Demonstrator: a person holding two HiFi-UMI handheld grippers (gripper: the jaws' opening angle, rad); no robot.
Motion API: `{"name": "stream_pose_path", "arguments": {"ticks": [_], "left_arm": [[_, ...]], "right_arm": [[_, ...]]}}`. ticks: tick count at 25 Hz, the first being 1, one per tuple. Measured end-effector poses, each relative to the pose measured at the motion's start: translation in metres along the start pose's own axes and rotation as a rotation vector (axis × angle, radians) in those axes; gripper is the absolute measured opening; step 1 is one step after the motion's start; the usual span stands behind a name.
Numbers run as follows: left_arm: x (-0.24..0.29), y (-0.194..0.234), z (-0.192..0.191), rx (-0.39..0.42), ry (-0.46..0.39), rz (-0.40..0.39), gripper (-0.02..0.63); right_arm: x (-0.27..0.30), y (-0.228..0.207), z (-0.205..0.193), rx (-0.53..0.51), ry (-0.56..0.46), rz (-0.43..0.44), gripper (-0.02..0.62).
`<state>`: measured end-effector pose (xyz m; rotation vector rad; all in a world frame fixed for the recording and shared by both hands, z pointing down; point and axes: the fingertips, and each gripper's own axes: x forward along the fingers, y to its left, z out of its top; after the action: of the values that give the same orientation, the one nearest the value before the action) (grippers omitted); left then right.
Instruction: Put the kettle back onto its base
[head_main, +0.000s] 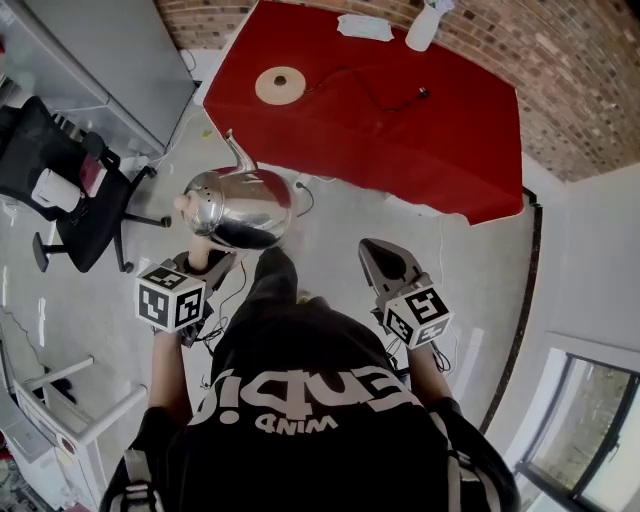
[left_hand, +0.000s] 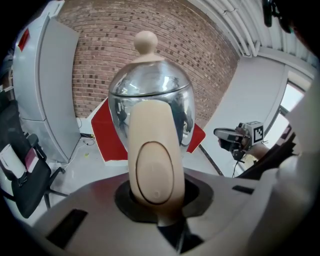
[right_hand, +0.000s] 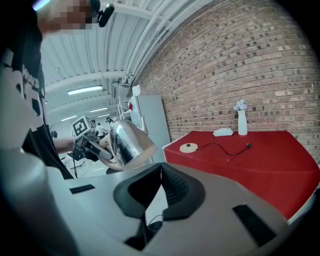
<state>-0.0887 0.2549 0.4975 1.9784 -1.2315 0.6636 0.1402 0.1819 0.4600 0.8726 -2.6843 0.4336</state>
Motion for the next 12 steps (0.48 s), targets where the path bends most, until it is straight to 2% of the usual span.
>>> {"name": "stream_pose_path", "arguments": {"ticks": [12], "left_arm": [[0.037, 0.056, 0.063, 0.024, 0.036, -0.028, 0.058]], "right_arm": [[0.073, -0.04, 0.028, 0.037, 0.013, -0.019, 0.023]]}}
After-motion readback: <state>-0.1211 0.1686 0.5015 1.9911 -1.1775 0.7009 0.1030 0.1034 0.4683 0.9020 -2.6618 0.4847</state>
